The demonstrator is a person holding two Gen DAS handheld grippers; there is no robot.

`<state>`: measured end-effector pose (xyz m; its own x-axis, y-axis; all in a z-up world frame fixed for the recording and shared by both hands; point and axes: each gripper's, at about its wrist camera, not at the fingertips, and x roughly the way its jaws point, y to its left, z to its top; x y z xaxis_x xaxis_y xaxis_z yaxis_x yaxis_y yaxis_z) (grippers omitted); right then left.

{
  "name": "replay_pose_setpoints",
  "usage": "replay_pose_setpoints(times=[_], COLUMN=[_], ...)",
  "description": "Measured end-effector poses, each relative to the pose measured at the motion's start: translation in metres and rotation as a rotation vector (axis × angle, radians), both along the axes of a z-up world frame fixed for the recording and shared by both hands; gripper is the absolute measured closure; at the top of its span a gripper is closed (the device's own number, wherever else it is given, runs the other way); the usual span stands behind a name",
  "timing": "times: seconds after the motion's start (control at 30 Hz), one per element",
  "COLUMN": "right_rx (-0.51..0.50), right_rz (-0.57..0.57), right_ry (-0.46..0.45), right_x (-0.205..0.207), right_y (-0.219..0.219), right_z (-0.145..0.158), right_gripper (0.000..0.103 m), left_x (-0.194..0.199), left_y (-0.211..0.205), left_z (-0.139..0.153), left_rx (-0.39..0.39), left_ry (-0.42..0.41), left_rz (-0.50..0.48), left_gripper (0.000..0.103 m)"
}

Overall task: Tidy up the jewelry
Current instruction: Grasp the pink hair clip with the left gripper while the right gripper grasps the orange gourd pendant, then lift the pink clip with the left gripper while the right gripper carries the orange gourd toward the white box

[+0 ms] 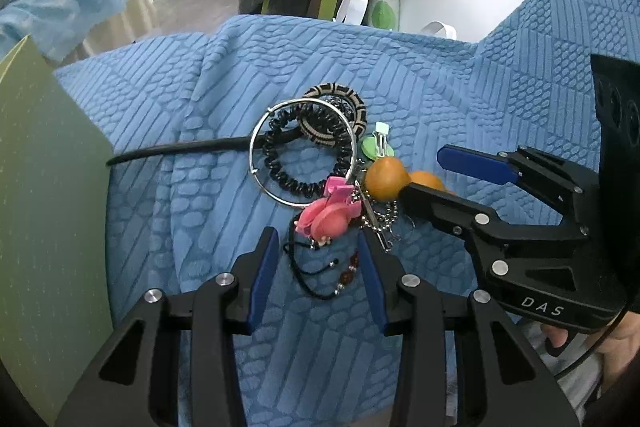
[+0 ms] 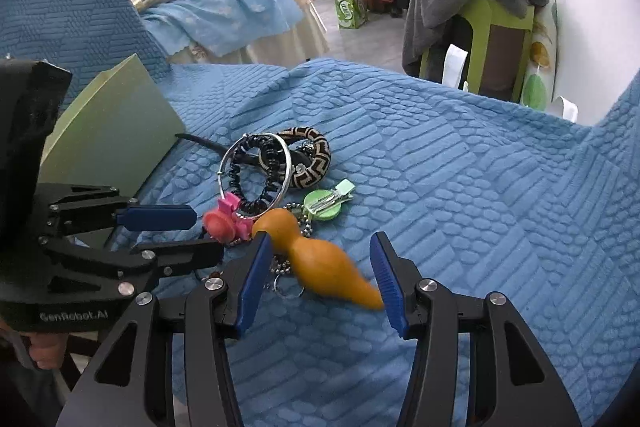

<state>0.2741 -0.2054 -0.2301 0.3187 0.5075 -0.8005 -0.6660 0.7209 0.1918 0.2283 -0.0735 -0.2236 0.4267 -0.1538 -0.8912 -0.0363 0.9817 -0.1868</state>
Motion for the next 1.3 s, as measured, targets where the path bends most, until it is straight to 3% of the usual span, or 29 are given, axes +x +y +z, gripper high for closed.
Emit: replay_pose_setpoints(times=[0.23, 0.4, 0.97, 1.3], right_rx=[-0.008, -0.028, -0.035, -0.047], right_rz=[0.011, 0.016, -0.096, -0.271], right_ry=[0.075, 0.080, 0.109, 0.137], right_x=[0.003, 0.000, 0.000, 0.005], right_y=[0.001, 0.003, 0.001, -0.024], right_z=[-0.012, -0.016, -0.014, -0.013], right_gripper=[0.055, 0.073, 0.074, 0.074], left_x=[0.013, 0.013, 0.009, 0.000], left_y=[0.001, -0.003, -0.005, 0.005], left_z=[-0.006, -0.008, -0.009, -0.001], left_rx=[-0.003, 0.008, 0.011, -0.035], left_ry=[0.005, -0.001, -0.051, -0.050], left_rz=[-0.014, -0.024, 0.024, 0.075], left_gripper=[0.067, 0.067, 0.077, 0.077])
